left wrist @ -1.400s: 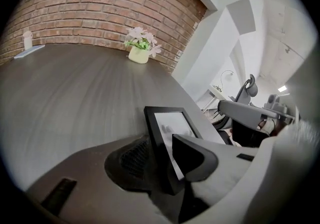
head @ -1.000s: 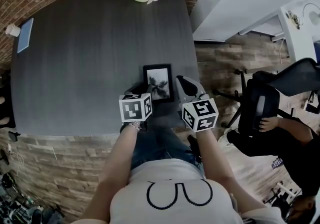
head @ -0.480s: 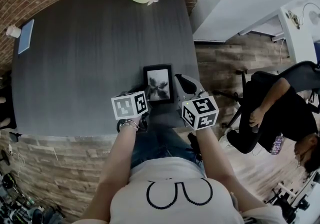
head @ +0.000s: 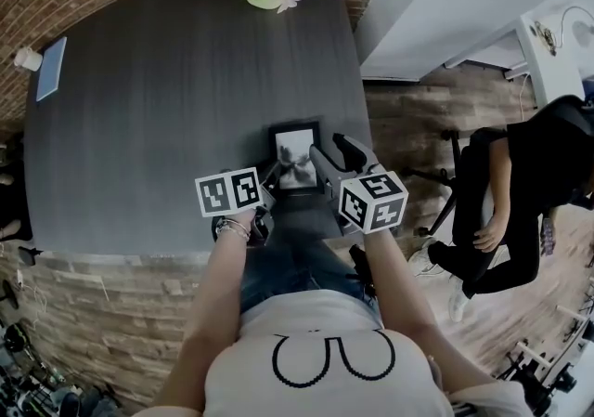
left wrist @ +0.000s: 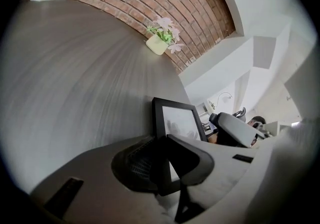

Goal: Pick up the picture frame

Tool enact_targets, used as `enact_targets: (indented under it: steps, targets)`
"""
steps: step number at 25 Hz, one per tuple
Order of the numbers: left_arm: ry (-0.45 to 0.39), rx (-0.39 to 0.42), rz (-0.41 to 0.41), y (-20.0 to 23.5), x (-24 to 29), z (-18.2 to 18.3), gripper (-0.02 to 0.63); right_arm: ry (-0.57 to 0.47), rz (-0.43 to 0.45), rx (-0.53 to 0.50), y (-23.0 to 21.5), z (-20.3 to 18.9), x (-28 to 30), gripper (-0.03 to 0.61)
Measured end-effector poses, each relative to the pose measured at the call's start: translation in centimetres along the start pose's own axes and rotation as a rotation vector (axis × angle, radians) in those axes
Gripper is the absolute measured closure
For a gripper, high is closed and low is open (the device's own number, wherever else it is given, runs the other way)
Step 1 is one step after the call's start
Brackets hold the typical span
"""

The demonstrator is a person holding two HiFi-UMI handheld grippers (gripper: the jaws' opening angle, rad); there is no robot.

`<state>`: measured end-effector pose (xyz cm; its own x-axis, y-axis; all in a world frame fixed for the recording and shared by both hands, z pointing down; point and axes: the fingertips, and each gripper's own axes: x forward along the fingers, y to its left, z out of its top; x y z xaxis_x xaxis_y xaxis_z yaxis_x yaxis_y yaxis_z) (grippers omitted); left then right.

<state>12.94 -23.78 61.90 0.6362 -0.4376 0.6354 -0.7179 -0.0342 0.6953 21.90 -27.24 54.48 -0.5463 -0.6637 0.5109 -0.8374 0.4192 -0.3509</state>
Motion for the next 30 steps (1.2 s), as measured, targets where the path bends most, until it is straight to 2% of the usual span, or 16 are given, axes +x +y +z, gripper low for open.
enact_targets:
  steps: [4,15,20,24,25,30]
  targets:
    - [0.007,-0.034,-0.032,0.0,0.0,0.0,0.543,0.068,0.035,0.105,0.0,-1.4,0.9,0.341]
    - [0.010,-0.048,-0.042,0.0,-0.1,0.1,0.543,0.224,0.183,0.539,0.9,-5.7,2.9,0.350]
    - [0.011,-0.048,-0.041,0.0,-0.1,0.1,0.543,0.228,0.247,0.678,1.7,-6.2,3.4,0.422]
    - [0.011,-0.046,-0.041,0.0,-0.1,0.1,0.543,0.225,0.282,0.725,2.1,-6.3,3.4,0.488]
    - [0.010,-0.046,-0.040,0.0,-0.1,0.1,0.543,0.222,0.287,0.728,2.1,-6.2,3.4,0.537]
    - [0.006,-0.066,-0.052,0.0,-0.2,0.1,0.543,0.214,0.309,0.711,2.4,-5.9,3.3,0.557]
